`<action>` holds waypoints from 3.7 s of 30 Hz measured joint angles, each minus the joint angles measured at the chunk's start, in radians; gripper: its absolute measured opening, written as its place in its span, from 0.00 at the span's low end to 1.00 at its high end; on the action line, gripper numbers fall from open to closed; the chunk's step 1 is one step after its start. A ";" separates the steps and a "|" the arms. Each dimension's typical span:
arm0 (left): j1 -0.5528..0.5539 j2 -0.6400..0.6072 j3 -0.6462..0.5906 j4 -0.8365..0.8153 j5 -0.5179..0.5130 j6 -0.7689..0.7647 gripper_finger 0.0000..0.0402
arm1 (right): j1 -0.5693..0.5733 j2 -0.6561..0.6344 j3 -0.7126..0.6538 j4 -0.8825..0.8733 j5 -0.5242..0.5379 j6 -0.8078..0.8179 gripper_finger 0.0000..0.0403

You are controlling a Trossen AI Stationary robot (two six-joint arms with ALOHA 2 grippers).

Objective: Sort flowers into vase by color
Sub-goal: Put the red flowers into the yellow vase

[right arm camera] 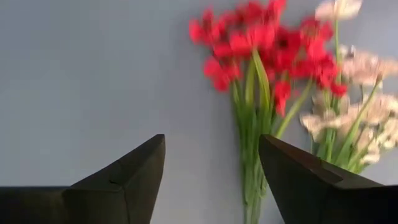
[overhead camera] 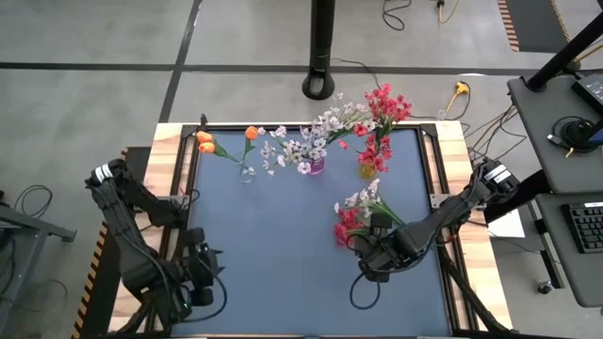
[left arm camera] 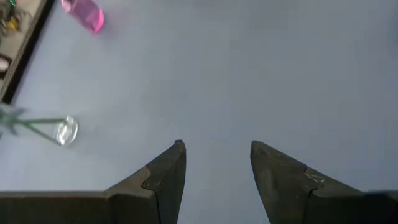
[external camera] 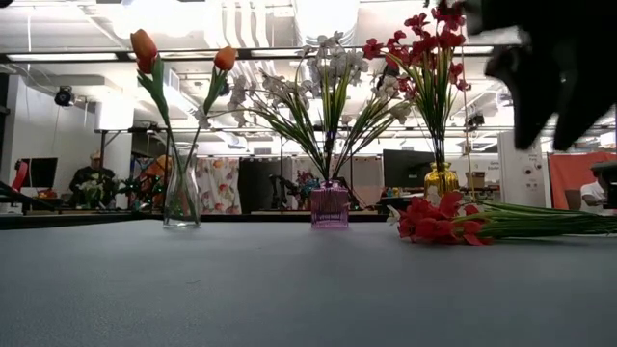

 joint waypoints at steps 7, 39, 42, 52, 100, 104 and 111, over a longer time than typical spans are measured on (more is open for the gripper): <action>0.000 0.076 0.000 0.098 -0.078 0.073 0.41 | -0.028 0.000 -0.167 0.040 0.001 0.070 0.65; 0.018 0.147 0.000 0.121 -0.358 0.069 0.41 | -0.095 0.000 -0.322 0.256 -0.025 0.053 0.16; 0.018 0.147 0.000 0.124 -0.359 0.069 0.41 | -0.095 0.000 -0.321 0.260 -0.026 0.042 0.10; 0.021 0.147 0.000 0.147 -0.362 0.069 0.41 | -0.093 -0.107 -0.297 0.420 0.006 -0.039 0.05; 0.034 0.146 0.000 0.159 -0.489 0.068 0.41 | 0.031 -0.480 -0.523 2.030 0.824 -1.108 0.04; 0.035 0.146 0.000 0.159 -0.490 0.068 0.41 | 0.043 -0.483 -0.523 2.030 1.008 -1.148 0.04; 0.045 0.146 0.000 0.162 -0.491 0.069 0.41 | 0.035 -0.513 -0.523 2.038 1.078 -1.206 0.04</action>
